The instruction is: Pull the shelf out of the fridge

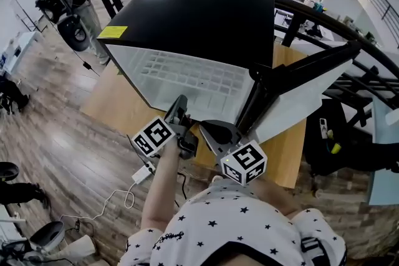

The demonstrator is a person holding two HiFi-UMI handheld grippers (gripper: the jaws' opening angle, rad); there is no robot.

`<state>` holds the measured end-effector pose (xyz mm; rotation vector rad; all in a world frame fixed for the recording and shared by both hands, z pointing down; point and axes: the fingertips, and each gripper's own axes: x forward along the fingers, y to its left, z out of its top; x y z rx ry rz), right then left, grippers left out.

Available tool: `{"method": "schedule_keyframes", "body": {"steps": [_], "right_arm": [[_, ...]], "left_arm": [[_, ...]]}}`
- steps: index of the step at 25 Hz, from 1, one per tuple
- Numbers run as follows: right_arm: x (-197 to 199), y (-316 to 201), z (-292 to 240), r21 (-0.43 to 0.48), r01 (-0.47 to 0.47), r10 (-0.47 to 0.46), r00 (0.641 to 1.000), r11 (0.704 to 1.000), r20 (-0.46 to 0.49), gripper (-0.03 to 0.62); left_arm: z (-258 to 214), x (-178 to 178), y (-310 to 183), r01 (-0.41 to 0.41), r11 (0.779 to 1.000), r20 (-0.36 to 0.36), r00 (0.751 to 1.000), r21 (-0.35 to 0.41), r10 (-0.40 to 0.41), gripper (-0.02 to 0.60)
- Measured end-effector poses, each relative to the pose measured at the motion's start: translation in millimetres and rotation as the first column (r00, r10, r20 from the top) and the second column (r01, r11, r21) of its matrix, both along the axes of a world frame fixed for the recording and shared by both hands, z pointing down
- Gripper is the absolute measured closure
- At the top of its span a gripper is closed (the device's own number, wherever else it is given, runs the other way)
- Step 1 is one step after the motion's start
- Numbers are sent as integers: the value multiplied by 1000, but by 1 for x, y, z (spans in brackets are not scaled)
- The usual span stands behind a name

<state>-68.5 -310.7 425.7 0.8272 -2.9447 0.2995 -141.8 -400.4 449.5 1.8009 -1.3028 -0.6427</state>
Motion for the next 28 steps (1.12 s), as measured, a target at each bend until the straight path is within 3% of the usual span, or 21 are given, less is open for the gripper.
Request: {"method": "schedule_keyframes", "body": {"steps": [2, 5, 6, 20, 28], "right_arm": [[2, -2, 2, -2, -4, 4, 1000, 1000, -2, 571], [5, -6, 6, -12, -10, 10, 1000, 1000, -3, 572], [6, -7, 7, -16, -11, 11, 1000, 1000, -2, 572], [16, -6, 19, -43, -27, 27, 1000, 999, -3, 572], [22, -8, 13, -42, -55, 55, 998, 998, 2, 571]], "left_arm": [[-1, 0, -8, -11, 1000, -121, 993, 19, 13, 520], [-4, 1, -18, -41, 998, -295, 954, 54, 56, 402], [-4, 1, -21, -44, 998, -324, 944, 55, 59, 400], [13, 1, -68, 13, 1000, -484, 875, -23, -22, 394], [10, 3, -75, 49, 998, -478, 876, -45, -65, 525]]}}
